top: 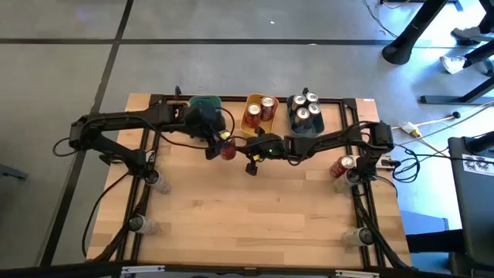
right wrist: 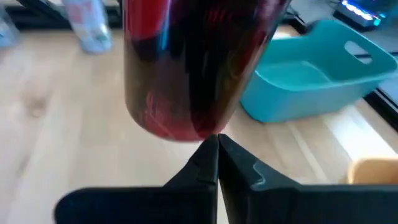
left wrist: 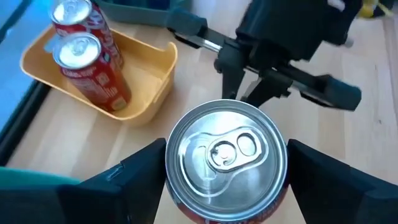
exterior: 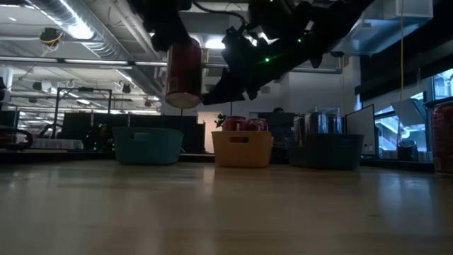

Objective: Sort soda cans
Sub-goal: Put the left red soda can into the yellow bin

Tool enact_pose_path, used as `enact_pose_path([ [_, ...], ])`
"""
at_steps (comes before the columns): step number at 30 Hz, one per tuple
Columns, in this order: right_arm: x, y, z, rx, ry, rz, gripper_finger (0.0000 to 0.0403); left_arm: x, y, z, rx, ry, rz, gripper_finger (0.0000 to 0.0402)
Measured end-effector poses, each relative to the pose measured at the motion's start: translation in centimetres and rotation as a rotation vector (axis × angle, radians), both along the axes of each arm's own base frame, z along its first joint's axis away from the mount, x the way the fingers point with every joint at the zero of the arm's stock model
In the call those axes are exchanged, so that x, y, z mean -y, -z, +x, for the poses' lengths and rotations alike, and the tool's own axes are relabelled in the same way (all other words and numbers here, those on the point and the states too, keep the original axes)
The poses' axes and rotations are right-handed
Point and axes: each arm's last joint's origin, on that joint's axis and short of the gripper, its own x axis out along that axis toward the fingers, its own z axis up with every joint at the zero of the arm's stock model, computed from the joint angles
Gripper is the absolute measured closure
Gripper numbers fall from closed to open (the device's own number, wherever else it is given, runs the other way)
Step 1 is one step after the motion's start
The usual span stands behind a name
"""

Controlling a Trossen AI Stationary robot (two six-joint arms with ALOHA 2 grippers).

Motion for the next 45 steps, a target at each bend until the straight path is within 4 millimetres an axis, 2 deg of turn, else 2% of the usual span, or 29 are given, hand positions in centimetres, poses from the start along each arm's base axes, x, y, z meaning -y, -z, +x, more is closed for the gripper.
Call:
enact_pose_path([
  [3,0.1,-0.4,-1.0,-0.087,0.033,-0.033,0.0400,-0.6,0.2,0.2,0.000,-0.013,0.007,0.0126],
  [8,0.2,-4.1,-4.4,-0.196,0.118,-0.076,0.0394,-1.8,0.4,1.3,0.054,-0.031,0.039,0.0127],
  [13,0.3,-7.7,-8.4,-0.247,0.248,-0.095,0.0399,-3.3,1.4,3.6,0.124,-0.035,0.083,0.0127],
  [18,0.5,-9.1,-10.7,-0.273,0.355,-0.119,0.0400,-4.7,3.1,6.8,0.221,-0.033,0.140,0.0127],
  [21,0.6,-9.2,-11.1,-0.291,0.390,-0.124,0.0398,-5.5,4.4,8.7,0.243,-0.042,0.177,0.0126],
  [24,0.6,-9.0,-11.2,-0.301,0.398,-0.112,0.0398,-6.1,4.4,10.3,0.219,-0.078,0.258,0.0126],
  [27,0.6,-8.9,-11.3,-0.315,0.407,-0.101,0.0397,-7.0,4.6,11.4,0.193,-0.103,0.319,0.0126],
  [30,0.6,-8.8,-11.4,-0.327,0.410,-0.099,0.0398,-7.8,5.6,12.3,0.156,-0.108,0.323,0.0126],
  [37,0.5,-8.7,-11.5,-0.333,0.409,-0.099,0.0398,-10.1,8.1,13.3,0.125,-0.150,0.306,0.0126],
  [45,0.5,-8.7,-11.4,-0.332,0.403,-0.094,0.0398,-11.2,10.8,14.1,0.064,-0.143,0.354,0.0126],
])
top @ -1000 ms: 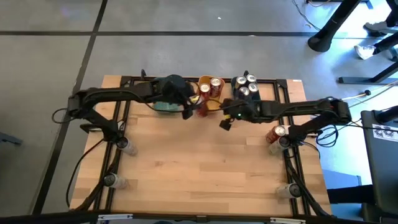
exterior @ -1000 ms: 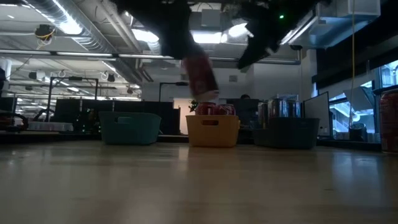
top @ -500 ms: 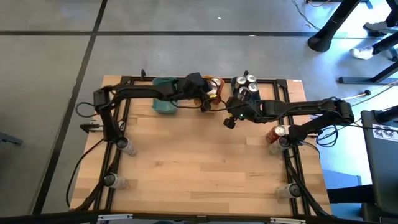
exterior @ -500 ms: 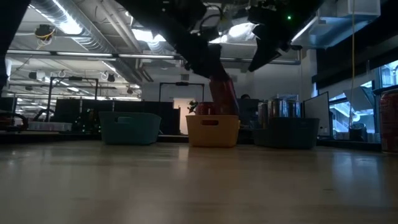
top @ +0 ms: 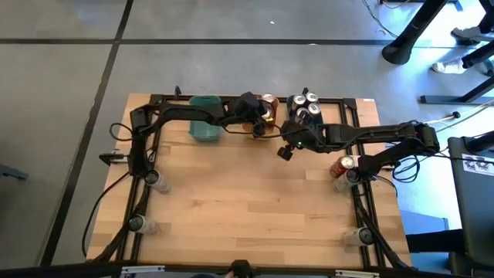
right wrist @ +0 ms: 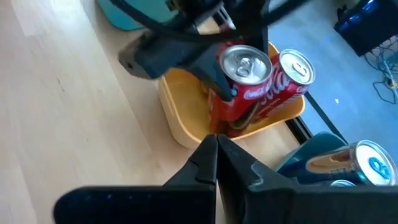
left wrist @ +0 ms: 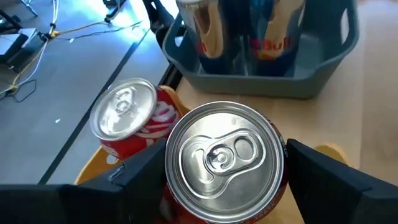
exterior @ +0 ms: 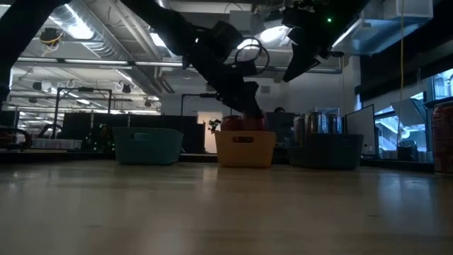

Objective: Sort soda cans
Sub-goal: Put the left red soda can into the yellow bin, then put the red soda can into the yellow bin

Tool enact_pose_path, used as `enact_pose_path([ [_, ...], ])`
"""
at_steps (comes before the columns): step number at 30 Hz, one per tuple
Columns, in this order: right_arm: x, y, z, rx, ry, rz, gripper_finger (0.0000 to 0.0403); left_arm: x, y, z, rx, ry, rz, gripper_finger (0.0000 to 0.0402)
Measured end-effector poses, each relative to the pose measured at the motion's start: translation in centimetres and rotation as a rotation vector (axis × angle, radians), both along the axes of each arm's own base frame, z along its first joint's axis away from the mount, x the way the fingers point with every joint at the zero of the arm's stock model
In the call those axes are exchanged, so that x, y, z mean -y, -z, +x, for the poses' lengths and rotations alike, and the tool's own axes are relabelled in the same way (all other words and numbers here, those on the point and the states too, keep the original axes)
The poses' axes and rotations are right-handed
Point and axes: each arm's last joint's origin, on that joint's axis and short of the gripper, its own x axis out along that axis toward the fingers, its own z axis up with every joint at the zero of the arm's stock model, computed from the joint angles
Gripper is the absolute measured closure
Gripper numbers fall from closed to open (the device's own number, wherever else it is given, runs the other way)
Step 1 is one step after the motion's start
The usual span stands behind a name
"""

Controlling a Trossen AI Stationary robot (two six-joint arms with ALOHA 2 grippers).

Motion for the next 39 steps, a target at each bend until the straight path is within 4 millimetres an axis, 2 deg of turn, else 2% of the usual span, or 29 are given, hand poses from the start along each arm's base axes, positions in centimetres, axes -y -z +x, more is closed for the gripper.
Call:
enact_pose_path([
  [11,-0.1,0.0,0.2,0.015,-0.030,0.033,0.0398,-0.5,1.2,0.7,0.016,0.005,0.036,0.0125],
  [22,-0.2,2.1,1.6,-0.057,-0.057,0.073,0.0398,-0.6,1.4,0.8,0.014,0.010,0.046,0.0124],
  [32,-0.1,2.5,1.9,-0.057,-0.058,0.072,0.0398,-0.7,1.1,0.9,0.046,-0.001,0.060,0.0062],
  [39,-0.1,2.5,1.9,-0.059,-0.058,0.072,0.0398,-0.6,0.8,1.0,0.053,0.015,0.080,0.0054],
])
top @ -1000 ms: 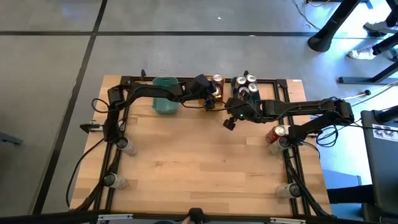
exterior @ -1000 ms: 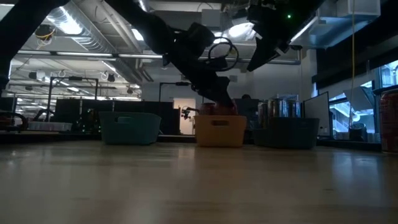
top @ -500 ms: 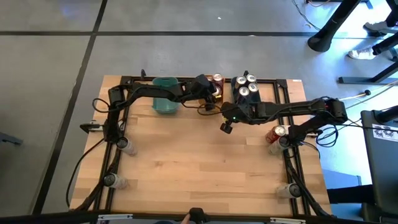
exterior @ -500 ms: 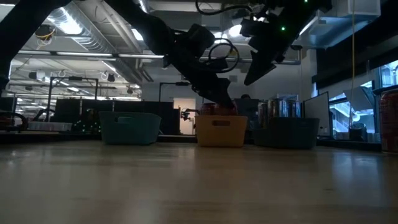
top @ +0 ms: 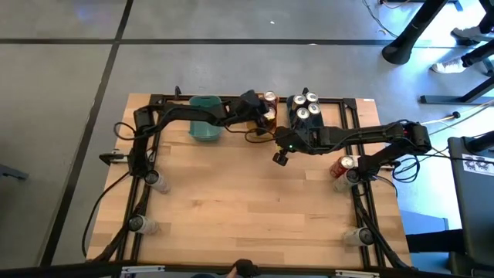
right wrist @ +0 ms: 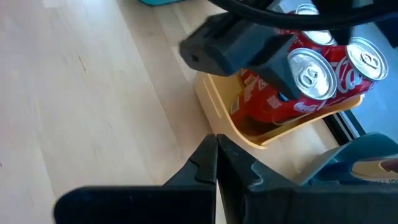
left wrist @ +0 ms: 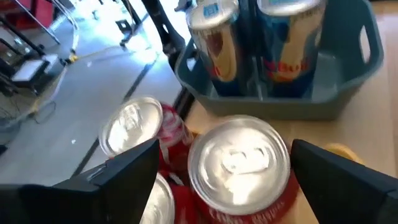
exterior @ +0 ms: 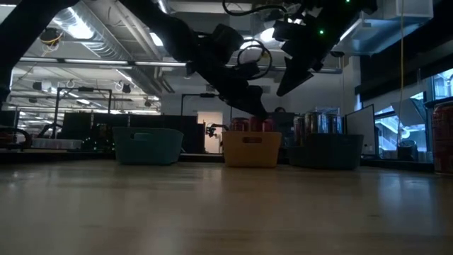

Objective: Sort soda cans
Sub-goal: Put the red soda can into the yellow bin

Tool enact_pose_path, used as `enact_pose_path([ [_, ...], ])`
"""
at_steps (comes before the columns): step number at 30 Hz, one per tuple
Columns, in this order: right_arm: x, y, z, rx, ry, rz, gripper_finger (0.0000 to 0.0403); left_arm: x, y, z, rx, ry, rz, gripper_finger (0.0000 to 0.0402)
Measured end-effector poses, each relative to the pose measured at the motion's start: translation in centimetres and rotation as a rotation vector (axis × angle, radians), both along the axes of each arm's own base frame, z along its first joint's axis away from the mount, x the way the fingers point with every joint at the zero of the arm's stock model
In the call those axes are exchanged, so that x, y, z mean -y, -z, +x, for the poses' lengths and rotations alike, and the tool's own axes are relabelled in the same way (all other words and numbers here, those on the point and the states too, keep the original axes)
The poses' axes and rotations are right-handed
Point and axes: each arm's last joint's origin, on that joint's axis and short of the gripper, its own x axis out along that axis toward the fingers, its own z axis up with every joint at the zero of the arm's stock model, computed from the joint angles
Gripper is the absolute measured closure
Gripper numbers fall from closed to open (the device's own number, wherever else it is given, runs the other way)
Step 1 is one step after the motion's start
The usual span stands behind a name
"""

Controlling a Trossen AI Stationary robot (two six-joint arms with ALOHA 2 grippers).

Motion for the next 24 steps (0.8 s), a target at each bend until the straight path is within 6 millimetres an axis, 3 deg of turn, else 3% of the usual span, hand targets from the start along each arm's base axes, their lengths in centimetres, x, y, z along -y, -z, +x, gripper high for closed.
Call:
enact_pose_path([
  [3,0.0,0.0,0.0,-0.002,0.000,0.000,0.0398,0.7,-0.7,-0.4,-0.018,-0.004,-0.033,0.0053],
  [8,0.0,0.1,-0.1,-0.019,0.000,0.002,0.0398,2.5,-3.8,-2.1,-0.065,0.007,-0.077,0.0053],
  [15,-0.1,-1.0,-1.0,-0.055,0.024,0.030,0.0398,5.4,-8.3,-6.9,-0.142,0.019,-0.128,0.0053],
  [20,-0.1,-1.7,-1.4,-0.019,0.026,0.056,0.0398,6.7,-7.4,-10.8,-0.129,0.008,-0.159,0.0053],
  [24,-0.1,-1.7,-1.4,-0.019,0.017,0.057,0.0397,7.7,-5.0,-12.7,-0.036,0.055,-0.205,0.0053],
])
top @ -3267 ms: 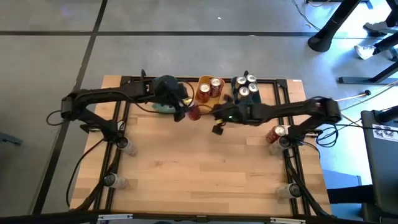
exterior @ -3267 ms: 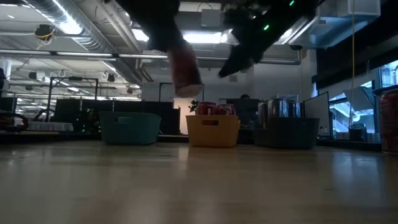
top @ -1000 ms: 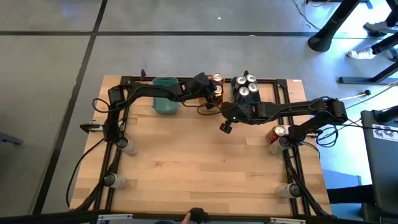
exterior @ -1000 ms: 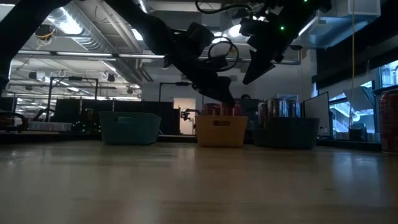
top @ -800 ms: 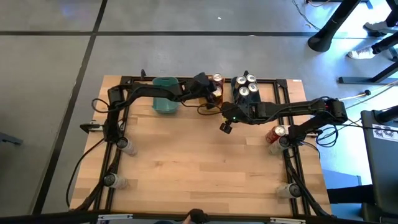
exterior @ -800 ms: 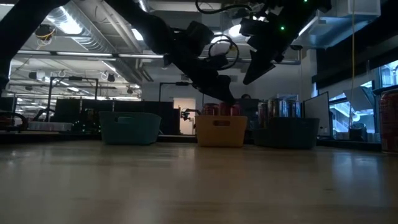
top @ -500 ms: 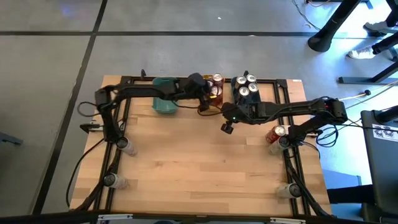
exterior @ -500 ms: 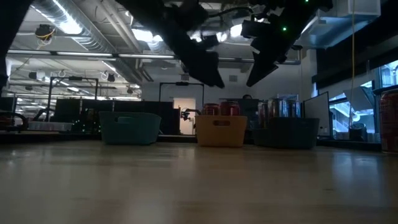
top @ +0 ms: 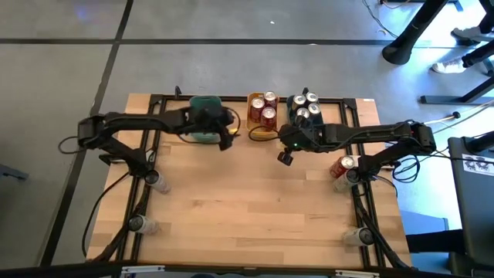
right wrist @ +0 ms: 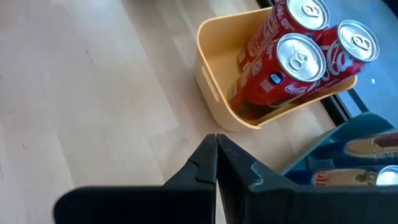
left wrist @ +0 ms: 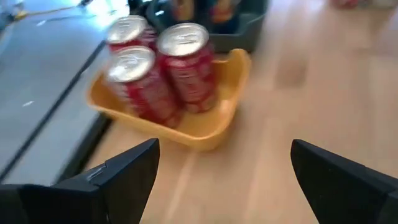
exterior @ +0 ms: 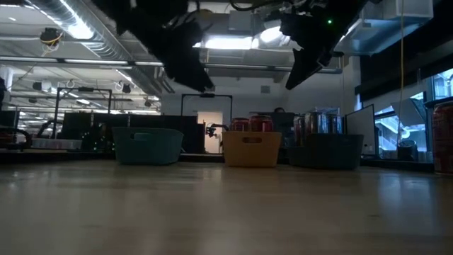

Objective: Sort soda cans
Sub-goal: Put the red soda can into the yellow bin

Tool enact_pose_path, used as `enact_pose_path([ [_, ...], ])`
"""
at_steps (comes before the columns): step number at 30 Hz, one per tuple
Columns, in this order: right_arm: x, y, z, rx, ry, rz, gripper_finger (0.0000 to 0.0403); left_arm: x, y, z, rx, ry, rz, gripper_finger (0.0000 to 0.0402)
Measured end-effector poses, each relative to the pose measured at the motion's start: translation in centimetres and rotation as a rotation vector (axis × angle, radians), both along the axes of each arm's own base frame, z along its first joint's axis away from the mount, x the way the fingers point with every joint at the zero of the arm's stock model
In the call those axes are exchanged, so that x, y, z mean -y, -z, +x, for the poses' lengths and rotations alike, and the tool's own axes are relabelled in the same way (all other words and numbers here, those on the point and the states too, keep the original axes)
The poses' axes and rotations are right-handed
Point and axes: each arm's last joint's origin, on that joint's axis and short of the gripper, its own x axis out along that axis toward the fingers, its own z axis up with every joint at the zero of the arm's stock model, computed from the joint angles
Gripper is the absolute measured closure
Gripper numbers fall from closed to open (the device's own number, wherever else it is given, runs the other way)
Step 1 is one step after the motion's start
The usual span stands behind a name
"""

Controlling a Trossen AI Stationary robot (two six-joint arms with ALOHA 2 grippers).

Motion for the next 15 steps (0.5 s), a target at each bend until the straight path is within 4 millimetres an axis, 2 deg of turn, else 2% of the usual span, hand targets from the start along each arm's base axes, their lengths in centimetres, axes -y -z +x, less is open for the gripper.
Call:
enact_pose_path([
  [3,0.0,0.0,0.0,0.007,0.012,0.000,0.0397,0.8,2.1,-0.4,0.078,0.058,-0.042,0.0053],
  [8,-0.1,0.0,0.0,0.013,-0.008,0.058,0.0397,1.8,5.3,-0.9,0.088,0.090,-0.064,0.0053],
  [12,-0.5,0.1,0.1,0.040,-0.033,0.217,0.0393,2.3,6.4,-1.3,0.072,0.106,-0.060,0.0053],
  [15,-0.7,-0.3,-0.8,-0.047,-0.001,0.303,0.0361,2.3,6.7,-1.4,0.084,0.106,-0.057,0.0053],
])
